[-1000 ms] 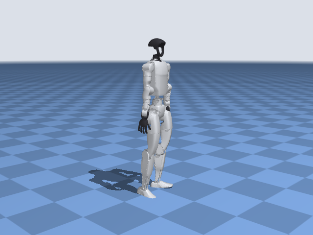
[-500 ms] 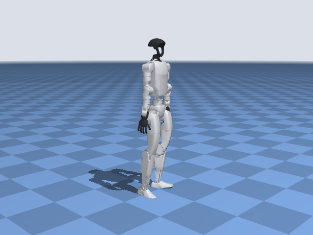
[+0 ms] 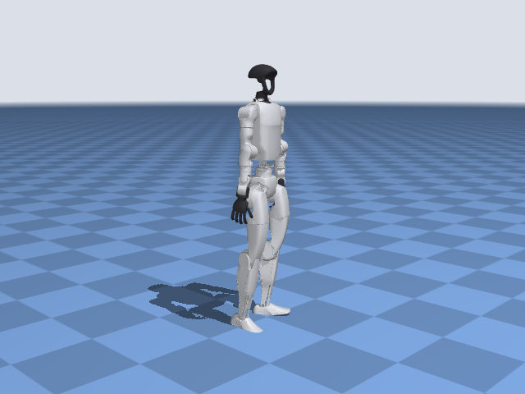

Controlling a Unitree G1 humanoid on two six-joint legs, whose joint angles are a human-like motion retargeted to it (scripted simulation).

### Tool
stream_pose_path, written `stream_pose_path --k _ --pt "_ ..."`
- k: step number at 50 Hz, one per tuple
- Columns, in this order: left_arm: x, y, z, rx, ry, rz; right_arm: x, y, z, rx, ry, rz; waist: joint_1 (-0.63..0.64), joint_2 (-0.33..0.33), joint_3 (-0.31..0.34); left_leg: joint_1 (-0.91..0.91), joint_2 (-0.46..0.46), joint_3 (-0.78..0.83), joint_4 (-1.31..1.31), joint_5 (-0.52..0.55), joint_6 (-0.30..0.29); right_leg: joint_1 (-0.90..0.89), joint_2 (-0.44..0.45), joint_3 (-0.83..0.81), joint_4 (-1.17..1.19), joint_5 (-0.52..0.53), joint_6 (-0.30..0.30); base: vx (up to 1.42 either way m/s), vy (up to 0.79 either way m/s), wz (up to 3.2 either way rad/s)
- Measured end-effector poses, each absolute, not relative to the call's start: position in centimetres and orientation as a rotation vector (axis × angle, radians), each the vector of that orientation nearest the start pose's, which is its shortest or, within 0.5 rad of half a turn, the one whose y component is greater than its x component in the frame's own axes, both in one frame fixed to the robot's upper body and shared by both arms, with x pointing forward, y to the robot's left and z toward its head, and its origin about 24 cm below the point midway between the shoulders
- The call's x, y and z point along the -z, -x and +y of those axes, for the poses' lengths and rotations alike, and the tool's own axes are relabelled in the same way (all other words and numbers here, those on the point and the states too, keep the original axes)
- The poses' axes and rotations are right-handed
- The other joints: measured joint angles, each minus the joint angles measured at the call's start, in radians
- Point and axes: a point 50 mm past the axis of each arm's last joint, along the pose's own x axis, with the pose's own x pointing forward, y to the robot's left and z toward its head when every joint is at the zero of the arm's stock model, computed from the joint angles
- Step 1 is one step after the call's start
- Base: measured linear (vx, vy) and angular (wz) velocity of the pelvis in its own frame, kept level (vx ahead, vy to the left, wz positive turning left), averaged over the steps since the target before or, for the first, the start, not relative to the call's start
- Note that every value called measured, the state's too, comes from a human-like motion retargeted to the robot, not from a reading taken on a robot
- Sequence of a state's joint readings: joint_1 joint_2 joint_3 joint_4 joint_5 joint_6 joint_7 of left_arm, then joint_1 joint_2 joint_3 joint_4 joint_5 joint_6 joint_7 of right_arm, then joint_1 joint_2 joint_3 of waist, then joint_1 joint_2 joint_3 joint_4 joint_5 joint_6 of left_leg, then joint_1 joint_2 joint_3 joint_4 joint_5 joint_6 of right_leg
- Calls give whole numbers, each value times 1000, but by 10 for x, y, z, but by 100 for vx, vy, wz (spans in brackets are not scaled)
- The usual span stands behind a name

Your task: In place motions

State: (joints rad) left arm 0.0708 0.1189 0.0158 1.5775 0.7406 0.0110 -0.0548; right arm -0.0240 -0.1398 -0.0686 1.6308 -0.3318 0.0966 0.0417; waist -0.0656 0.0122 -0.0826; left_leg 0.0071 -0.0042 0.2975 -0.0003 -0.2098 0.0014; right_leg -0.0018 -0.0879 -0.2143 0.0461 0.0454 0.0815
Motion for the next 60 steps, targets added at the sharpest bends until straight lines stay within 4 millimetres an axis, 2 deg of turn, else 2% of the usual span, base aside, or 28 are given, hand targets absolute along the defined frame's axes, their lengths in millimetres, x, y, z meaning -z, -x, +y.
stream_pose_path --k 60 --pt "178 22 198 537 -601 1637 176 2 -207 -133 287 1713 2 1 5 2 2 0 3 -3 -1 5 -3 3 1 3 4 0 0 0"
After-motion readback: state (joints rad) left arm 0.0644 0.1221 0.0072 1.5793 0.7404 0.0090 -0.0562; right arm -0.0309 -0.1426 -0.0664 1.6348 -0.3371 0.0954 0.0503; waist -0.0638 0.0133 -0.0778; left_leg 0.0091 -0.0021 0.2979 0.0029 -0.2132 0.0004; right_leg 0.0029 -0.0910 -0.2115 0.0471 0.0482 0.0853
